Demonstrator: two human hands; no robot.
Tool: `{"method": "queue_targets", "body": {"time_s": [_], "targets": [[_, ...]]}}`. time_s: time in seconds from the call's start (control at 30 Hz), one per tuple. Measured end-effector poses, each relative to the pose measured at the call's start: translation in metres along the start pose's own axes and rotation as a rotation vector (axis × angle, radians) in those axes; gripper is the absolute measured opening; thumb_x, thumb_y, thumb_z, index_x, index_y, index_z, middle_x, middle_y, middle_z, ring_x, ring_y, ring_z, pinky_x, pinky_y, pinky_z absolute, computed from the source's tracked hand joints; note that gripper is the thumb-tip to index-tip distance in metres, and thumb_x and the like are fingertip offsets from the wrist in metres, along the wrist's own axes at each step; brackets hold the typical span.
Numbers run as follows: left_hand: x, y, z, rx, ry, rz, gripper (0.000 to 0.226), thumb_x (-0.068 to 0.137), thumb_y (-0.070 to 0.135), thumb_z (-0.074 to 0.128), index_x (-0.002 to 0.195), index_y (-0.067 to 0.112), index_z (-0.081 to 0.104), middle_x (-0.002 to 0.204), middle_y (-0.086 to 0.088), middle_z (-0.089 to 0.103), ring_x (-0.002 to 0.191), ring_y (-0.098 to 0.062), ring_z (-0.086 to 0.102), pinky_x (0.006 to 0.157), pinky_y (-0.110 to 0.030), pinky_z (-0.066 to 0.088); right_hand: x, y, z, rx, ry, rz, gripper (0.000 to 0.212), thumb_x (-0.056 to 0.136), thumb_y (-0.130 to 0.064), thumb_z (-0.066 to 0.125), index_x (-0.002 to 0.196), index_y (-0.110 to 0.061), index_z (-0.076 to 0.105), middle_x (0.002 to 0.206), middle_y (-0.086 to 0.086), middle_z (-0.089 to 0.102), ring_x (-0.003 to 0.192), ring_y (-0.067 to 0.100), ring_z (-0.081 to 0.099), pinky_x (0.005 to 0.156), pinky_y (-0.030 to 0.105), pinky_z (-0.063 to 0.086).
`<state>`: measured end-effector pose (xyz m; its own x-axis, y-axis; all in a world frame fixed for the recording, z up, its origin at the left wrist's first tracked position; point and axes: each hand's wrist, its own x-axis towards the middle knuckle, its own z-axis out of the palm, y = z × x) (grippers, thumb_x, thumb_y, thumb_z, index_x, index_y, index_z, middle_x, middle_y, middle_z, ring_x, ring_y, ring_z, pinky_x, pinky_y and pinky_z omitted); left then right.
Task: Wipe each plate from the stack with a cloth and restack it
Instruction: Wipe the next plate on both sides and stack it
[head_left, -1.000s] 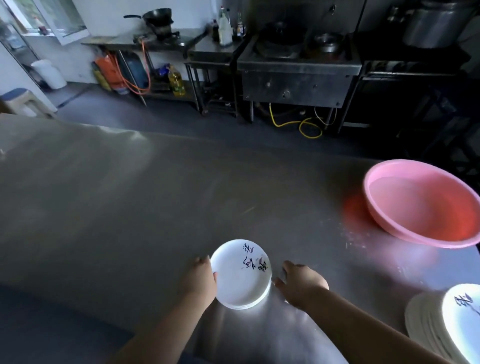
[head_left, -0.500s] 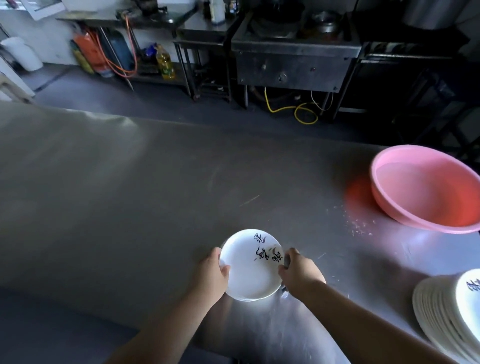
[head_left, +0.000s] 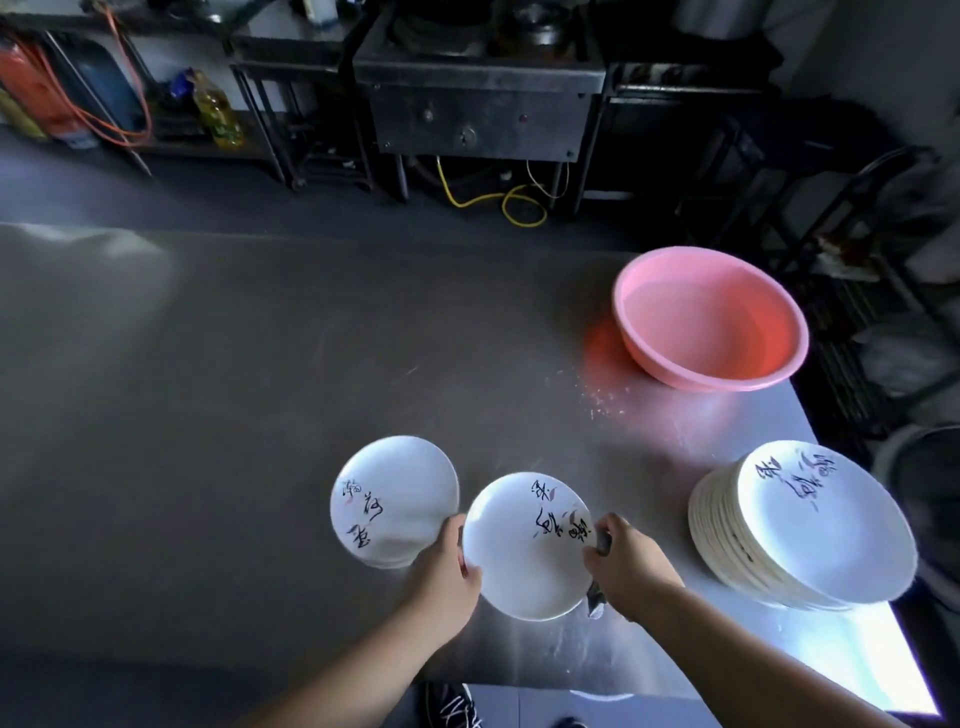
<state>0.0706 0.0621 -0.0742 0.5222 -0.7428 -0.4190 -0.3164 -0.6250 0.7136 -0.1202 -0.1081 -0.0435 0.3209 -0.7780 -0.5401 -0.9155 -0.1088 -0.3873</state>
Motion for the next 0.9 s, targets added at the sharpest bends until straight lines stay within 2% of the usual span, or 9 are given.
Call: {"method": "queue_targets", "body": {"time_s": [0.13, 0.4, 0.47, 0.53, 0.63, 0.7, 0.77, 0.83, 0.9], "targets": [[-0.012, 0.015, 0.031, -0.002, -0.055, -0.002, 0.048, 0.092, 0.002, 0.056, 0.134, 0.025, 0.05, 0.071, 0.005, 0.053, 0.06, -0.007, 0.049, 0.052, -0.013, 0.039, -0.007, 0.036, -0.005, -0.03, -0.018, 0.041, 0.017, 0.093, -0.035, 0.061, 0.09, -0.022, 0.051, 0.079, 0.0, 0.066, 0.065, 0.023, 0.06, 0.056, 0.034, 0.051], [-0.02, 0.021, 0.058, 0.011, 0.008, -0.019, 0.053, 0.093, 0.002, 0.054, 0.137, 0.03, 0.053, 0.068, 0.009, 0.055, 0.06, 0.002, 0.051, 0.056, -0.011, 0.038, -0.01, 0.062, -0.014, -0.069, -0.056, -0.012, 0.017, 0.095, -0.034, 0.058, 0.092, -0.021, 0.048, 0.081, -0.004, 0.062, 0.067, 0.018, 0.057, 0.057, 0.031, 0.045], [-0.021, 0.018, 0.062, -0.008, 0.053, -0.018, 0.051, 0.095, 0.004, 0.056, 0.14, 0.027, 0.054, 0.079, 0.011, 0.06, 0.071, 0.004, 0.056, 0.066, -0.009, 0.041, -0.011, 0.063, -0.018, -0.213, -0.039, -0.075, 0.015, 0.098, -0.036, 0.053, 0.099, -0.022, 0.047, 0.086, -0.004, 0.061, 0.072, 0.023, 0.058, 0.061, 0.031, 0.046], [-0.018, 0.004, 0.067, 0.117, 0.188, 0.068, 0.053, 0.096, 0.017, 0.064, 0.146, 0.025, 0.051, 0.109, 0.009, 0.064, 0.1, -0.008, 0.059, 0.093, -0.029, 0.051, -0.011, 0.057, -0.023, -0.301, 0.075, -0.172, 0.013, 0.1, -0.037, 0.047, 0.104, -0.024, 0.047, 0.099, -0.001, 0.064, 0.081, 0.027, 0.06, 0.068, 0.033, 0.052], [-0.012, -0.024, 0.071, 0.468, 0.272, 0.264, 0.068, 0.095, 0.049, 0.058, 0.157, 0.026, 0.041, 0.158, 0.005, 0.046, 0.143, -0.02, 0.042, 0.118, -0.042, 0.035, -0.011, 0.04, -0.018, -0.254, 0.165, -0.392, 0.032, 0.102, -0.04, 0.046, 0.131, -0.028, 0.049, 0.126, 0.0, 0.062, 0.102, 0.029, 0.064, 0.076, 0.034, 0.053], [-0.011, -0.034, 0.074, 0.573, 0.211, 0.35, 0.077, 0.097, 0.059, 0.047, 0.164, 0.027, 0.028, 0.173, 0.006, 0.022, 0.157, -0.016, 0.022, 0.127, -0.041, 0.017, -0.011, 0.032, -0.006, -0.267, 0.063, -0.519, 0.059, 0.103, -0.047, 0.047, 0.158, -0.03, 0.034, 0.154, -0.002, 0.048, 0.134, 0.029, 0.052, 0.1, 0.036, 0.05], [-0.008, -0.042, 0.079, 0.649, 0.215, 0.405, 0.078, 0.099, 0.061, 0.041, 0.166, 0.025, 0.024, 0.175, 0.007, 0.012, 0.161, -0.017, 0.014, 0.128, -0.043, 0.011, -0.01, 0.03, 0.004, -0.4, -0.034, -0.589, 0.071, 0.104, -0.054, 0.041, 0.167, -0.028, 0.019, 0.173, -0.005, 0.02, 0.159, 0.031, 0.016, 0.126, 0.04, 0.027], [-0.007, -0.044, 0.082, 0.673, 0.238, 0.434, 0.078, 0.1, 0.059, 0.042, 0.166, 0.02, 0.025, 0.175, 0.004, 0.011, 0.161, -0.02, 0.012, 0.129, -0.046, 0.014, -0.009, 0.034, 0.016, -0.537, -0.041, -0.639, 0.073, 0.105, -0.058, 0.03, 0.168, -0.025, 0.013, 0.177, -0.005, 0.0, 0.161, 0.032, -0.017, 0.131, 0.044, -0.004], [-0.007, -0.042, 0.084, 0.673, 0.265, 0.452, 0.08, 0.099, 0.058, 0.044, 0.165, 0.017, 0.026, 0.175, 0.002, 0.014, 0.162, -0.022, 0.011, 0.129, -0.05, 0.016, -0.008, 0.038, 0.027, -0.6, -0.061, -0.675, 0.081, 0.1, -0.063, 0.013, 0.168, -0.019, 0.009, 0.176, -0.004, -0.01, 0.156, 0.027, -0.03, 0.129, 0.045, -0.015]]}}
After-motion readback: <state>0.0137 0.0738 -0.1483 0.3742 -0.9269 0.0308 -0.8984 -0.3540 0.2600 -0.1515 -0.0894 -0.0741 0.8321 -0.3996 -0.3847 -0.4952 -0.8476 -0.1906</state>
